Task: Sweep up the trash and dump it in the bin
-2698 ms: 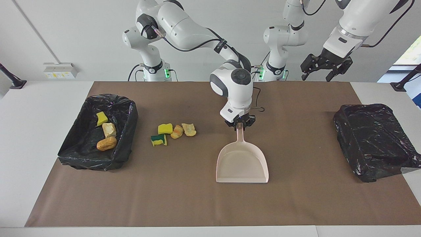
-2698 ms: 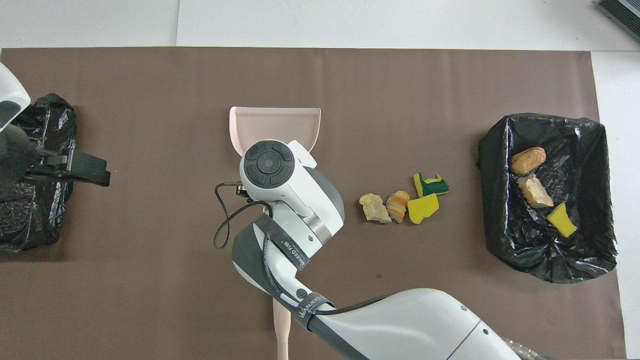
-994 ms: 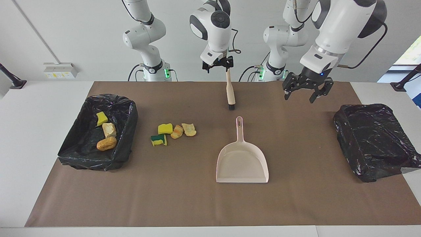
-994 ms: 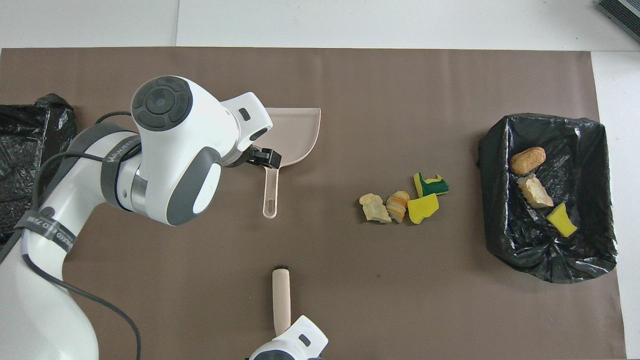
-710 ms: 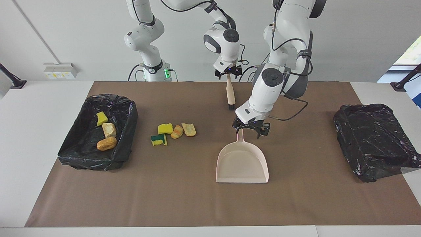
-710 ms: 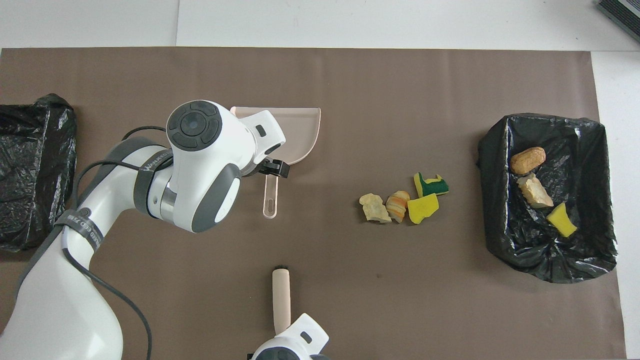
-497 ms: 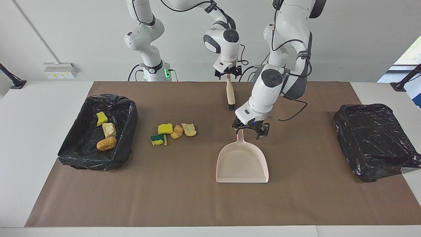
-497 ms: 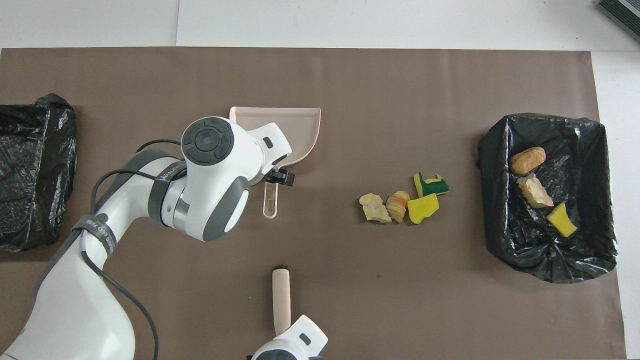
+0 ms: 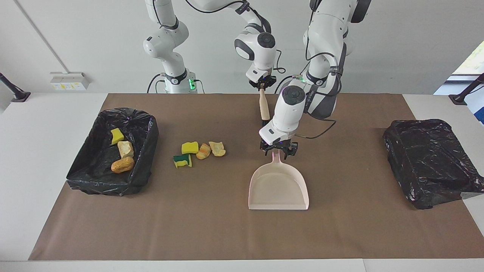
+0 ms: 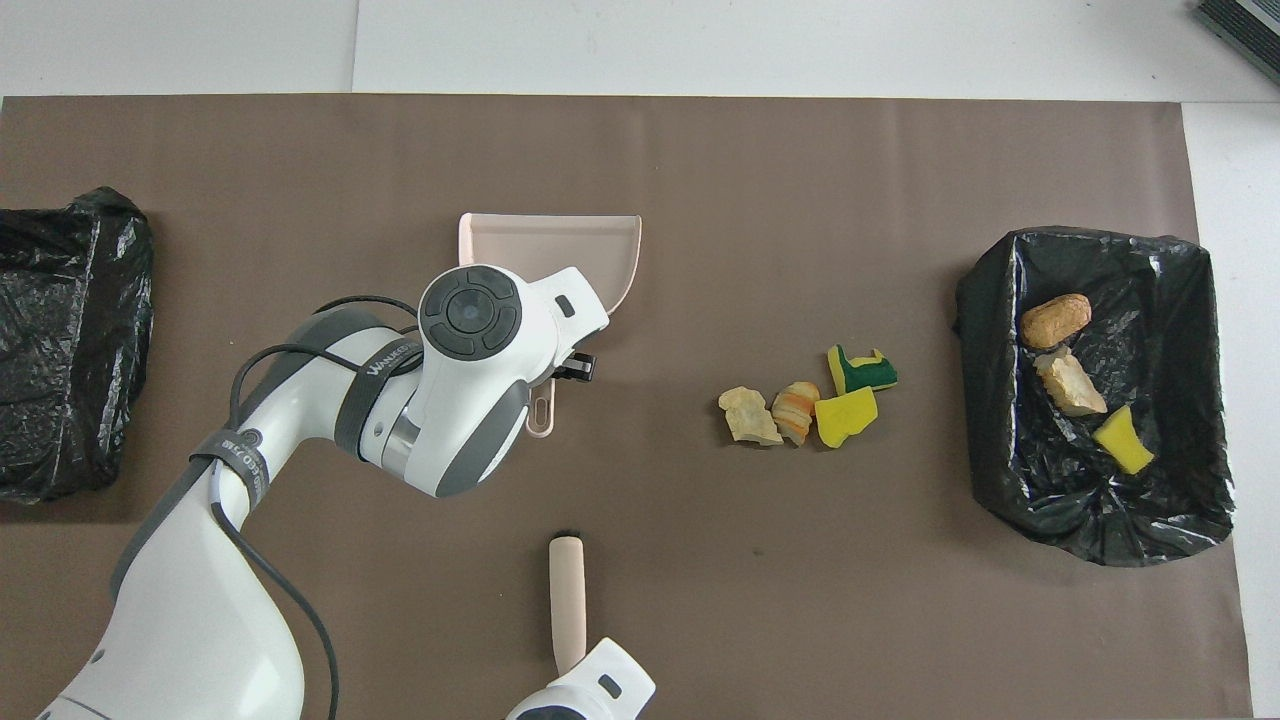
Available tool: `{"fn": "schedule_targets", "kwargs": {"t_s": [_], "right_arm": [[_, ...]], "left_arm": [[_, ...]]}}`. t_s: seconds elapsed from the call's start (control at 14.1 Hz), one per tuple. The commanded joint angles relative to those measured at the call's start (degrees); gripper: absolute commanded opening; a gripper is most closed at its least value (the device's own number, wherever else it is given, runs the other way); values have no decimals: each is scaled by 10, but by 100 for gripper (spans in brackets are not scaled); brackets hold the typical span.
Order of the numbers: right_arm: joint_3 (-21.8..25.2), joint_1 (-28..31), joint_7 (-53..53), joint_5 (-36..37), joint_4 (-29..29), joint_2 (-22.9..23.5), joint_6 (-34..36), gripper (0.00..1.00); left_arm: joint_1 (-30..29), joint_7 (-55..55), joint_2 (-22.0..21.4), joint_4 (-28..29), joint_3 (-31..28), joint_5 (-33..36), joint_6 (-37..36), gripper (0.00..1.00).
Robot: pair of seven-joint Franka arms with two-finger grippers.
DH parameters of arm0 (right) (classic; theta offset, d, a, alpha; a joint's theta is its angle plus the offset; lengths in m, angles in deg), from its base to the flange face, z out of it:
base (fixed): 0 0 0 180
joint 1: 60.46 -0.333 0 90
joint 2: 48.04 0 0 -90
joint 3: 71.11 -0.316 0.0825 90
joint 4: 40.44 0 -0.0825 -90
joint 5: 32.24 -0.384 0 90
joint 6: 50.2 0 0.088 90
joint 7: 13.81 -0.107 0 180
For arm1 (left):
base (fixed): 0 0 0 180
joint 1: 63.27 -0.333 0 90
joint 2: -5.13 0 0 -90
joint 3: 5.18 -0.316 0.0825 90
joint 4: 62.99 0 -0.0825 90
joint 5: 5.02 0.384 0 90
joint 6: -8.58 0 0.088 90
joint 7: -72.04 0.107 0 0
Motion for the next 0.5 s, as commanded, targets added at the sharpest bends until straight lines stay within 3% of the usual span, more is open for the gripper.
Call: {"fn": "schedule_targets", "kwargs": {"t_s": [0.0,0.07,0.21,0.43], "right_arm": [[3,12,0,-7,-13,-17,68,0],[5,25,2,-2,-22,-30,110,0],[5,54,7,24,-23,-79,166,0],[6,134,71,53,-23,-158,262,0]], "left_arm": [[7,-13,-1,0,-7,37,13,15],[7,-11,-1,0,-7,40,13,8],[-2,-1,-2,-6,-7,67,12,6],[-22,142,-19,-9,-12,81,-8,3]]}}
